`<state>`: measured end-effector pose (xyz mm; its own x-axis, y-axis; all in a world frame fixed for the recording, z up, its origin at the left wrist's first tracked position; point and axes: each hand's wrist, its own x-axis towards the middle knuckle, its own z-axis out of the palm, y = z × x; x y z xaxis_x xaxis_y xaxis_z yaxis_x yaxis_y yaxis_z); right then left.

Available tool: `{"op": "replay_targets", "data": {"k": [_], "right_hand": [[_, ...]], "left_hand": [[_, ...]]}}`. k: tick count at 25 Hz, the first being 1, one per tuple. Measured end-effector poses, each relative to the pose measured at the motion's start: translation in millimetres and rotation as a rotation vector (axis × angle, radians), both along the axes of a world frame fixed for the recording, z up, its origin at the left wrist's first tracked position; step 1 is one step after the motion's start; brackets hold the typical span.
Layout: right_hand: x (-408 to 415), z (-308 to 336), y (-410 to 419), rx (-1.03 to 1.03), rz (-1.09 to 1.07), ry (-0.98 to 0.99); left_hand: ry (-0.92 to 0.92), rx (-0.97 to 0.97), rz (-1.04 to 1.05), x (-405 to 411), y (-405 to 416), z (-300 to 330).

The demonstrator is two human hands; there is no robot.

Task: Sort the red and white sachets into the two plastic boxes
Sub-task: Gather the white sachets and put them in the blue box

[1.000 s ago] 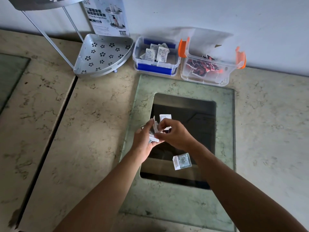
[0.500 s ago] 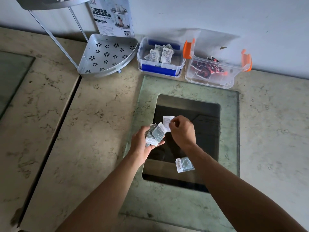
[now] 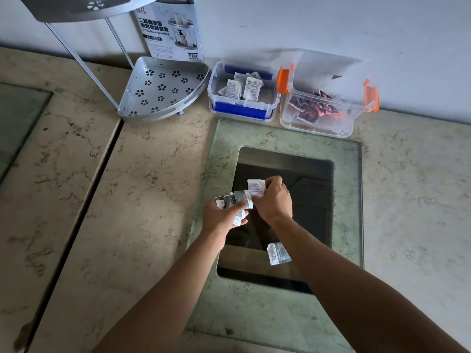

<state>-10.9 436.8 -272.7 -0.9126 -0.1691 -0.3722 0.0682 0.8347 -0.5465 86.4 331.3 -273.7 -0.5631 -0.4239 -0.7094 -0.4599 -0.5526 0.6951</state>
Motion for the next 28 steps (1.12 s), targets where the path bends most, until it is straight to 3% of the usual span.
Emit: {"op": "replay_targets", "data": {"k": [4, 9, 13, 18, 20, 24, 26, 28], "right_hand": [[0.1, -0.6, 0.7, -0.007, 0.024, -0.035], [-7.3, 0.5, 5.7, 0.111, 0.289, -0.048], [-1.4, 0.5, 12.0, 0.137, 0.286, 0.011], [13.0, 20.3, 17.3, -0.192, 0.151, 0.049], [29.6, 28.5, 15.8, -0.303, 0.225, 0.126], [64.0, 25.5, 25.8, -0.380, 0.462, -0.036], [69.8, 26.3, 39.4, -0.511, 0.286, -0.135], [71.6, 23.2, 59.1, -0.489, 0.149, -0.043]], "left_hand": [[-0.055, -0.029, 0.020, -7.3, 2.5, 3.5], [0.005, 0.125, 0.091, 16.2, -7.2, 0.9], [0.031, 0.262, 0.156, 22.9, -12.2, 1.8], [0.017, 0.297, 0.115, 20.6, -8.8, 1.6], [0.059, 0.342, 0.064, 18.2, -5.7, 4.1], [0.136, 0.445, 0.006, 23.9, -0.1, 6.8], [0.172, 0.363, -0.056, 28.0, 2.6, 5.0], [0.184, 0.280, -0.109, 30.7, 6.3, 5.9]]}}
